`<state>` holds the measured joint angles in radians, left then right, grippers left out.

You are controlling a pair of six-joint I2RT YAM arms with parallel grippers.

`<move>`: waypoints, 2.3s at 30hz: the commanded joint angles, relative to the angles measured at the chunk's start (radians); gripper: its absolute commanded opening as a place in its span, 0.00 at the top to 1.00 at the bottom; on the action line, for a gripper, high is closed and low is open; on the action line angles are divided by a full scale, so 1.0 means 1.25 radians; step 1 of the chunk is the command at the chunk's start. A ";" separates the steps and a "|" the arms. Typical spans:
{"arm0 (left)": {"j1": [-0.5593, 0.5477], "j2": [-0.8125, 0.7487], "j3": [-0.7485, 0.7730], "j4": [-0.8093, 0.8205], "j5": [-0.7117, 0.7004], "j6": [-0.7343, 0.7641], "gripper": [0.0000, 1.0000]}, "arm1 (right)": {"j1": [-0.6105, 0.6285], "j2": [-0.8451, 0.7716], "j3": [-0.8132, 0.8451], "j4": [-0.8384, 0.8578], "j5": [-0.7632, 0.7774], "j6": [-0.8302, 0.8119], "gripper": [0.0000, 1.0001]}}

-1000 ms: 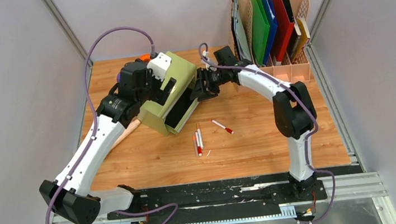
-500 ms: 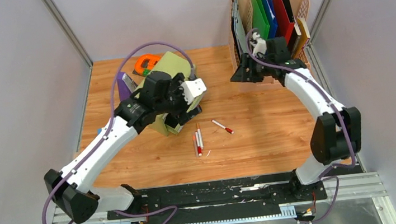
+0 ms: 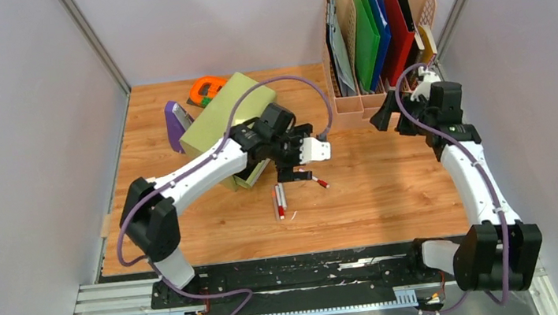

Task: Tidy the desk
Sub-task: Place the stationery in the drawer, then pick up the stationery from the center of the board.

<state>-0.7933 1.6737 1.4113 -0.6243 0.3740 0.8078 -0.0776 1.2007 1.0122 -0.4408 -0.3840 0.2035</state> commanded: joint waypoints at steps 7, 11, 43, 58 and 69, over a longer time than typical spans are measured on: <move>-0.043 0.186 0.049 0.045 -0.086 0.248 0.00 | -0.064 -0.083 -0.137 0.123 -0.035 -0.072 0.00; -0.054 0.226 0.044 0.083 -0.101 0.280 0.00 | -0.116 -0.107 -0.130 0.119 -0.087 -0.057 0.00; -0.112 0.530 0.388 -0.342 -0.084 0.356 0.54 | -0.140 -0.073 -0.121 0.090 -0.119 -0.057 0.00; -0.114 0.374 0.311 -0.153 -0.245 0.002 1.00 | -0.154 -0.066 -0.129 0.090 -0.143 -0.052 0.00; -0.095 0.315 0.467 -0.286 -0.411 -0.333 1.00 | -0.166 -0.064 -0.129 0.090 -0.138 -0.052 0.00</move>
<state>-0.9310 2.1437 1.9305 -0.9089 -0.0460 0.5800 -0.2726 1.1313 0.8379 -0.3462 -0.5442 0.1471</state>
